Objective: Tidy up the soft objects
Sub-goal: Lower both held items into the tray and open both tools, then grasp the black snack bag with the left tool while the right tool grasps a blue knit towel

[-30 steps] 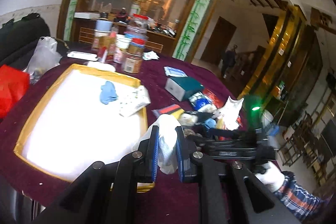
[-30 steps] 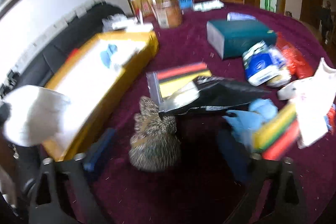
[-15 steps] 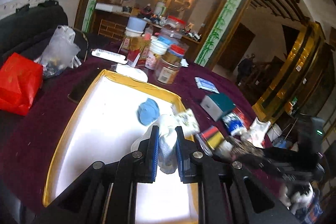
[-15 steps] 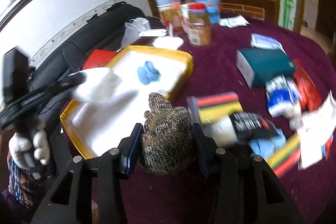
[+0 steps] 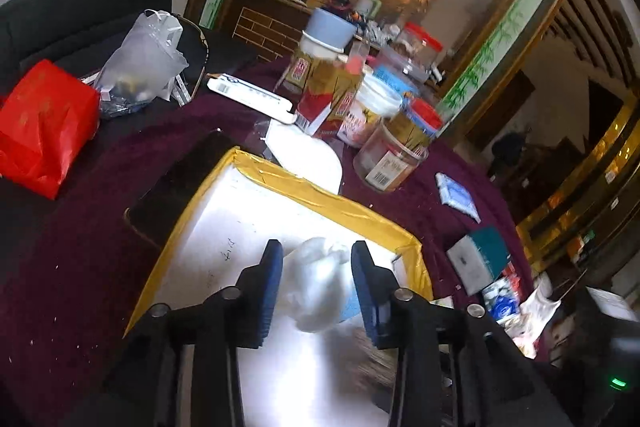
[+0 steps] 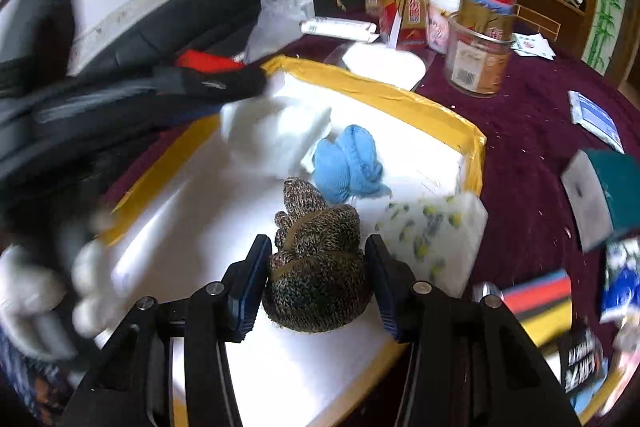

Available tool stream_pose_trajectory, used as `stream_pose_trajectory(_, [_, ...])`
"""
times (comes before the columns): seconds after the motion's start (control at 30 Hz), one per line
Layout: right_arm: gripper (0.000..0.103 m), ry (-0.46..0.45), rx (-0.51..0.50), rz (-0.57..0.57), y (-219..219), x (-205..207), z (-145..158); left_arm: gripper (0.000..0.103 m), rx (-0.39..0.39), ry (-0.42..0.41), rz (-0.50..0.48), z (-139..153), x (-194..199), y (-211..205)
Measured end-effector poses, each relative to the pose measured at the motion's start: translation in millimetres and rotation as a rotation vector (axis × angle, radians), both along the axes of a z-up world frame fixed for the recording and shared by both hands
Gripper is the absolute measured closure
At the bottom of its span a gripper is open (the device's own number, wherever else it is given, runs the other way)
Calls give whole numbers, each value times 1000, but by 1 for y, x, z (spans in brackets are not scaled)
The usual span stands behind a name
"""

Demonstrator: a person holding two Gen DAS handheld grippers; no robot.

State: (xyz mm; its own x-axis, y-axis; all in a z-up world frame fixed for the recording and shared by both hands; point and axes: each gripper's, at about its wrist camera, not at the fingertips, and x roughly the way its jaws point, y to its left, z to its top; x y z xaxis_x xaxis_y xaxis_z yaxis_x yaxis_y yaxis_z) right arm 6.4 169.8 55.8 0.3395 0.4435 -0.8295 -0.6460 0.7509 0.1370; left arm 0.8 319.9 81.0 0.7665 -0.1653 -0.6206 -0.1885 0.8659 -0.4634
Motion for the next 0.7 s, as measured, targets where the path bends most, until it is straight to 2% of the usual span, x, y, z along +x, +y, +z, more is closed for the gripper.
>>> stream_pose_trajectory(0.03, [55,2,17,-4,-3,1,3,58,4,-12,1,4,-8,0])
stream_pose_trajectory(0.07, [54,16,79,7,-11,0,11,55,10,-18,3,6,-13,0])
stream_pose_trajectory(0.13, [37,59,155,13,-30,-4,23,43,12,-32,11,11,-36,5])
stream_pose_trajectory(0.23, [35,188,239,50,-52,-9,28,43,-14,-45,2,15,-66,10])
stream_pose_trajectory(0.33, [35,267,209,55,-52,-1,16,40,0,-93,-17,22,-101,6])
stream_pose_trajectory(0.43, [35,264,138,-1,-42,22,1,37,14,-126,-16,28,-123,1])
stream_pose_trajectory(0.53, [35,237,128,-67,-28,48,-3,37,11,-148,-22,33,-135,-4])
stream_pose_trajectory(0.63, [35,172,152,-106,-19,64,7,31,35,-167,-19,39,-144,-12])
stream_pose_trajectory(0.7, [35,118,213,-126,-28,62,26,29,40,-161,-28,40,-145,-15])
